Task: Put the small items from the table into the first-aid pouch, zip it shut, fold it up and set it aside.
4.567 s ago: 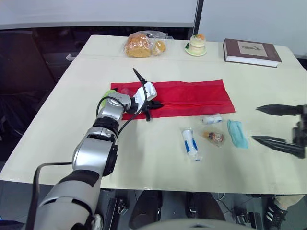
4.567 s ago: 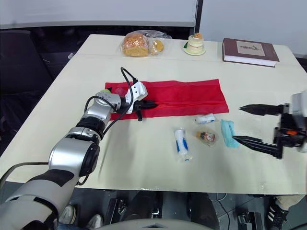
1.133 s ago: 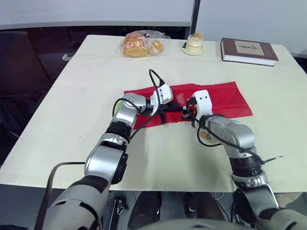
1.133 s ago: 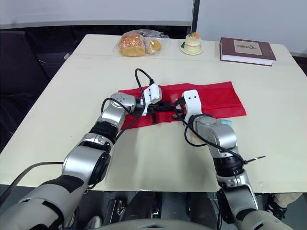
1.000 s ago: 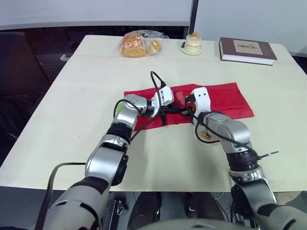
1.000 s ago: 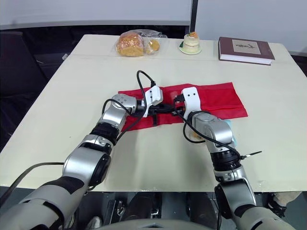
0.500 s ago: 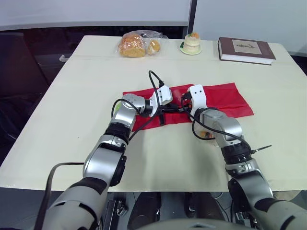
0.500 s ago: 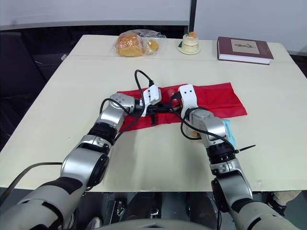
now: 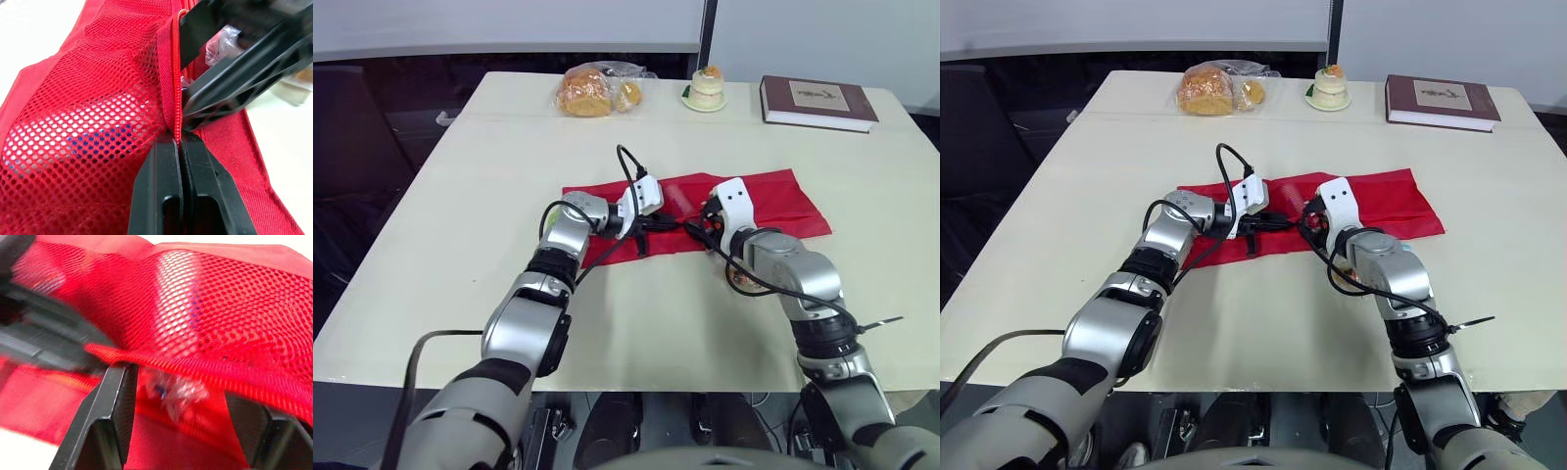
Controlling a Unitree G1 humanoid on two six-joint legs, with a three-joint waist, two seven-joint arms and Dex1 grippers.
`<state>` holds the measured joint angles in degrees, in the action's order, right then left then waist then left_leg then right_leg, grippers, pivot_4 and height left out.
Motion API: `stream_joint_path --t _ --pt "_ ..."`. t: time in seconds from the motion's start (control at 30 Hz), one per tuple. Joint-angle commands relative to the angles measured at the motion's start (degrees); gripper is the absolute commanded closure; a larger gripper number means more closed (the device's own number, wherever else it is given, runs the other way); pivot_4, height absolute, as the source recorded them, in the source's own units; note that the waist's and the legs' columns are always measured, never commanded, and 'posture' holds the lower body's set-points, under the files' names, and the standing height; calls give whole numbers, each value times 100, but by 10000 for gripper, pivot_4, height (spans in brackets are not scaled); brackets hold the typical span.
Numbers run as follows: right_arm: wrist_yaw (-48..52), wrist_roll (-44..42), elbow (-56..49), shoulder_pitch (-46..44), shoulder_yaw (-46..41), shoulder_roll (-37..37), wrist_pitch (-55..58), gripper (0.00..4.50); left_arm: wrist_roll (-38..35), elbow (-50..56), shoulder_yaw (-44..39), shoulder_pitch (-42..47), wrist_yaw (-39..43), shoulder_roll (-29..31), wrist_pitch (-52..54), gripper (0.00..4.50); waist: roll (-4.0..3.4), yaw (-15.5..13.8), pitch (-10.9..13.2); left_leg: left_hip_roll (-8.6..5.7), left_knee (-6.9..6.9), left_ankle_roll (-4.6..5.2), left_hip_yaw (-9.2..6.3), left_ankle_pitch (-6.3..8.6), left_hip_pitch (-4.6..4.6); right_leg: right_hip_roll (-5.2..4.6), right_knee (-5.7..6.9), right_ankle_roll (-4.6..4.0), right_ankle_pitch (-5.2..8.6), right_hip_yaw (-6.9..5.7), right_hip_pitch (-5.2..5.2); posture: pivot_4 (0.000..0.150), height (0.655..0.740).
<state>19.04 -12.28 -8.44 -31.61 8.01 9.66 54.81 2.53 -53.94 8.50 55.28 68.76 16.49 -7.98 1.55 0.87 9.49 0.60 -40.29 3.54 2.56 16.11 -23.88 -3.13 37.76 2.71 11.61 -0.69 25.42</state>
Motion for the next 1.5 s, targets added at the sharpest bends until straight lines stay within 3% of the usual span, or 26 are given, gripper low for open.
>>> stream_joint_path --t 0.03,0.43,0.63,0.77,0.9,1.03,1.07,1.1,1.5 --pt "344 -272 -575 35 181 78 94 17769 -95 -22 -39 212 -38 -67 -98 45000 0 1 0 0 0 0 -1 0 0 1 1 0 0 0 0 1500 7289" --pt "630 -173 -479 176 413 325 -335 17769 -105 -158 -66 296 -59 -76 -172 45000 0 -15 0 -1 0 0 -1 0 0 1 -1 0 0 -1 -1 1500 7289" --pt "906 -248 -1010 468 285 774 -646 17769 -111 -136 -80 260 -77 -24 -179 45000 0 -15 0 -2 0 0 -1 0 -1 0 -3 0 0 -1 -1 1500 7289" --pt "1425 -361 -1769 1095 -118 1433 -1466 17769 -111 -154 -87 227 -135 9 -217 45000 0 -34 0 -1 0 0 -3 0 -1 0 -4 0 0 -1 -1 1500 7289" --pt "2148 -837 -2348 1825 -890 2141 -2041 17769 -112 -166 -69 195 -153 14 -253 45000 2 -36 0 -4 -1 2 -2 1 -4 -1 -11 1 0 0 -3 1500 7289" --pt "2802 -1549 -2645 2512 -2053 2866 -2022 7062 -115 -162 -57 180 -152 23 -269 45000 2 -42 1 -3 -1 1 -2 1 -1 1 -10 1 0 0 -4 1500 7289" --pt "2985 -1741 -2684 2689 -2381 3048 -1996 1444 -115 -177 -57 184 -150 26 -276 45000 2 -47 1 -2 0 1 -3 1 -1 1 -10 1 0 -1 -4 1500 7289" --pt "3180 -1862 -2685 2906 -2774 3268 -2007 282 -111 -203 -56 193 -148 29 -289 45000 3 -54 1 -2 -1 1 -3 1 -1 1 -9 1 0 -1 -5 1500 7289" --pt "4799 -3384 -2480 4330 -6126 4461 -1777 282 -89 -350 -60 217 -177 58 -395 45000 4 -107 2 0 -1 2 -2 1 7 2 -12 2 1 3 -12 1500 7289"
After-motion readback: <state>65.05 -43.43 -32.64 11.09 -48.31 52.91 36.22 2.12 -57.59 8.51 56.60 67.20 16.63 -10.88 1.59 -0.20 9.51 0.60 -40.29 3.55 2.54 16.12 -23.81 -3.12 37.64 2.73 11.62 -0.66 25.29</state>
